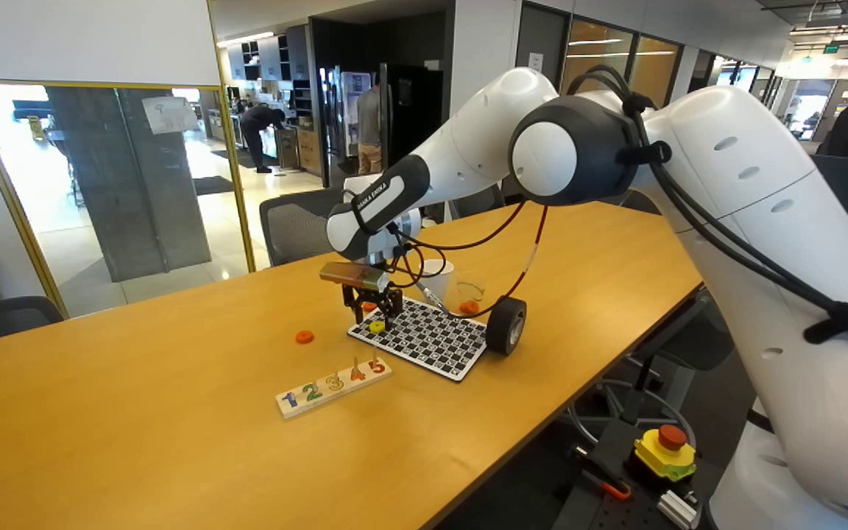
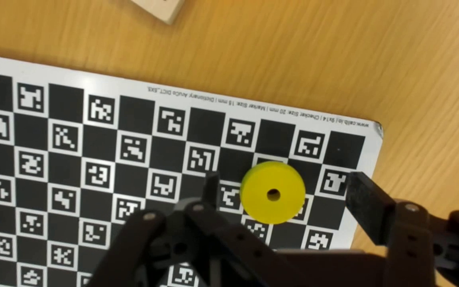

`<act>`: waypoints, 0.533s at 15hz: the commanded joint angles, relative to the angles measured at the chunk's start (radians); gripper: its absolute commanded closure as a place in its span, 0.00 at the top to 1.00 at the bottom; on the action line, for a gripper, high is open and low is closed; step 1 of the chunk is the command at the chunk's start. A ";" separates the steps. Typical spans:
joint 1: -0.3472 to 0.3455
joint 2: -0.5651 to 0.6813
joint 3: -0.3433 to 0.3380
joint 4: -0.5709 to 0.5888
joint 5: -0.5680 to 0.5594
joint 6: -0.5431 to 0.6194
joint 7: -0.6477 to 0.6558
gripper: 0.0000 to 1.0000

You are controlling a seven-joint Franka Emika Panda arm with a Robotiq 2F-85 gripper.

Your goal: Put the yellow circles into the white cup and the orange circles into the transparent cup.

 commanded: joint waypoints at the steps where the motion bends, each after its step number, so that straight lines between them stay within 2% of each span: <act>1: -0.003 0.005 0.001 0.021 0.028 -0.015 -0.027 0.51; 5: -0.005 0.003 0.000 0.016 0.029 -0.014 -0.027 0.20; 8: 0.004 -0.008 -0.020 0.006 0.015 0.000 0.004 0.23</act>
